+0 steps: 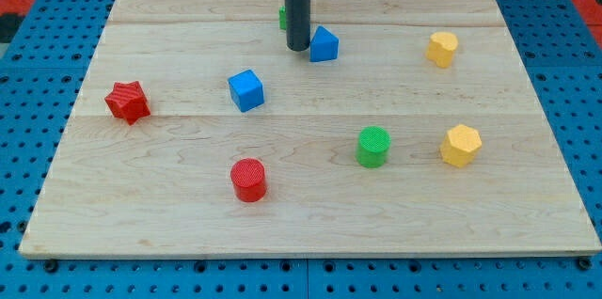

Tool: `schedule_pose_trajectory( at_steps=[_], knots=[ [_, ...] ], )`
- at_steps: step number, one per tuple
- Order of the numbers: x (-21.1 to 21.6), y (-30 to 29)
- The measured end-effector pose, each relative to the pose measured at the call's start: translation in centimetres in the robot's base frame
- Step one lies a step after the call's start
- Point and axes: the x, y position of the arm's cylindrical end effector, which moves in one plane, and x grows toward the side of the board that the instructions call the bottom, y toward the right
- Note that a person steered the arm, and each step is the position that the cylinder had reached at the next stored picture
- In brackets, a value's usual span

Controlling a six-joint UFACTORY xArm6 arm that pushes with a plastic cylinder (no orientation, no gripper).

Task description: Move the green circle towards the center of the board

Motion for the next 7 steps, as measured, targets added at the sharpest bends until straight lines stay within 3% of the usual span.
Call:
schedule_pose_trajectory(
  at_steps=[2,4,6,7],
  knots=[
    [1.4,3.3],
    [3.0,12.1],
    [3.0,12.2],
    [8.5,13.3]
  ],
)
